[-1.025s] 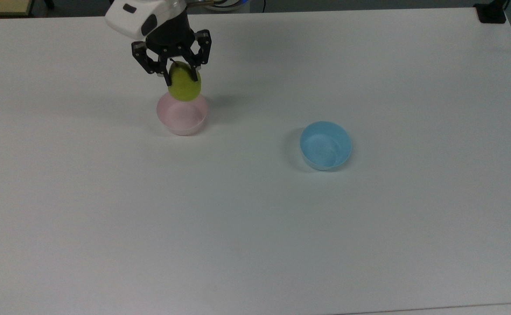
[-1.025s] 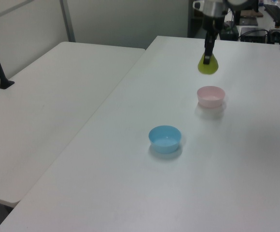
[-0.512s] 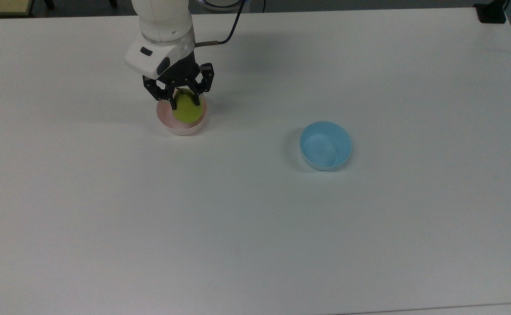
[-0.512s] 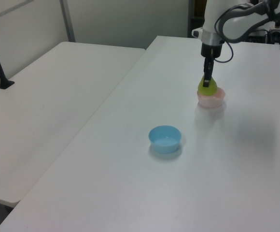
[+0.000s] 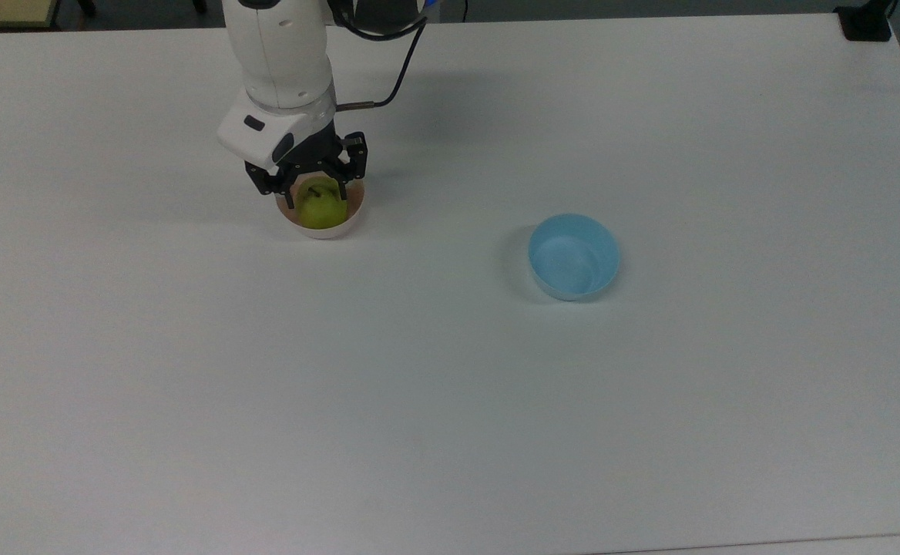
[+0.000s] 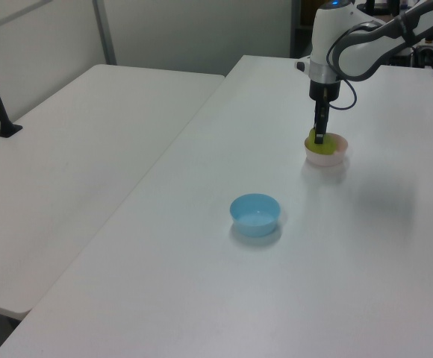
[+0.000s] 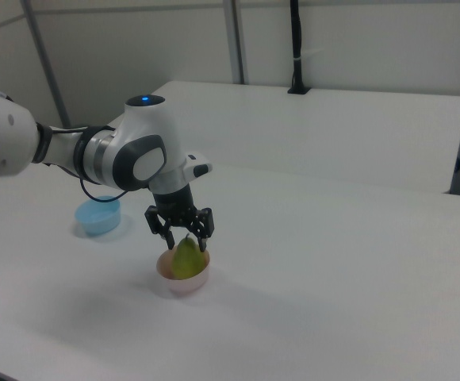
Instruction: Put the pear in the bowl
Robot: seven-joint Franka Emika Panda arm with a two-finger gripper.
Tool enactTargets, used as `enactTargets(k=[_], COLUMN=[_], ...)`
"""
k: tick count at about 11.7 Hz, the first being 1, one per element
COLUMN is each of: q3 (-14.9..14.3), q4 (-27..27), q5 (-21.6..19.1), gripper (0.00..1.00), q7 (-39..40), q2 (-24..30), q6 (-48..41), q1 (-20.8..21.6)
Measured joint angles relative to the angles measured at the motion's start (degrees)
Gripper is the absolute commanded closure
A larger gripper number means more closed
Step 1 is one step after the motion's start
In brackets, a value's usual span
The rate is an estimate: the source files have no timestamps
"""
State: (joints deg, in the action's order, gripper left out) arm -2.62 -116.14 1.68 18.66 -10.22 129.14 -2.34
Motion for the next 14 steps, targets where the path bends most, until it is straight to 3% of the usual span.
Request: enactTargets(k=[3,9,11,14], q3=[-0.1,-0.1,-0.1,0.0], q4=[1.0,22.6,25.1,25.2], q5=[0.0,-0.4,-4.5,-6.2], gripper=[0.00,0.00,0.00,0.00], q7=[0.0,-0.4,-4.7,-6.9], q2=[0.3,4.3,6.1,6.8], q6=[-1.3,-29.9,-32.2,-32.2], q1=[-0.2,-0.1,0.0,0.5])
